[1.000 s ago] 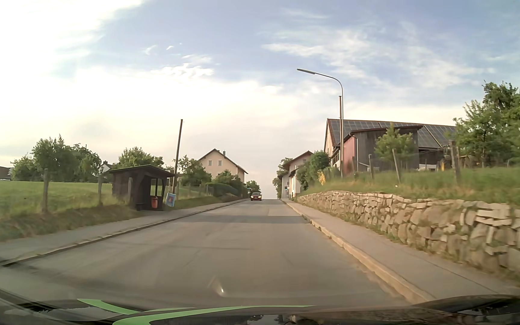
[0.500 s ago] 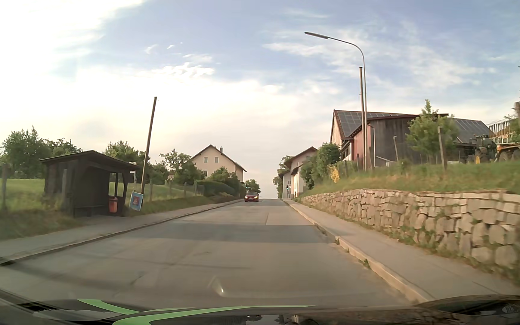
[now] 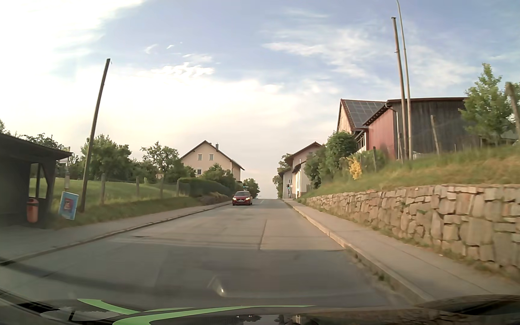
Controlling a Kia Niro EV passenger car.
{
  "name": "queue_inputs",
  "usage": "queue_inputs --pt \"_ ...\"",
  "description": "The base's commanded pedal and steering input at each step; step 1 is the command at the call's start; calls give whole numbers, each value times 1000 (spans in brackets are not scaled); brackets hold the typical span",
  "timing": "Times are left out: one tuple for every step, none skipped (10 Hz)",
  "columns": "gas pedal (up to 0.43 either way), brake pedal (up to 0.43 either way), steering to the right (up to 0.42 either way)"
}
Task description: Follow the waypoints while adhering to traffic rules and regulations
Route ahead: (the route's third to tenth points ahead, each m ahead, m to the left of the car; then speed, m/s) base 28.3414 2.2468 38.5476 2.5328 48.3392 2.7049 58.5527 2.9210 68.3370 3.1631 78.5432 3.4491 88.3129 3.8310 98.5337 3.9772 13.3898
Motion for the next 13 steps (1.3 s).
queue_inputs --pt "197 0 3" --pt "197 0 3" --pt "197 0 3" --pt "197 0 2" --pt "197 0 1" --pt "197 0 1" --pt "197 0 1" --pt "197 0 0" --pt "197 0 1" --pt "197 0 0" --pt "197 0 0" --pt "197 0 0" --pt "197 0 0"
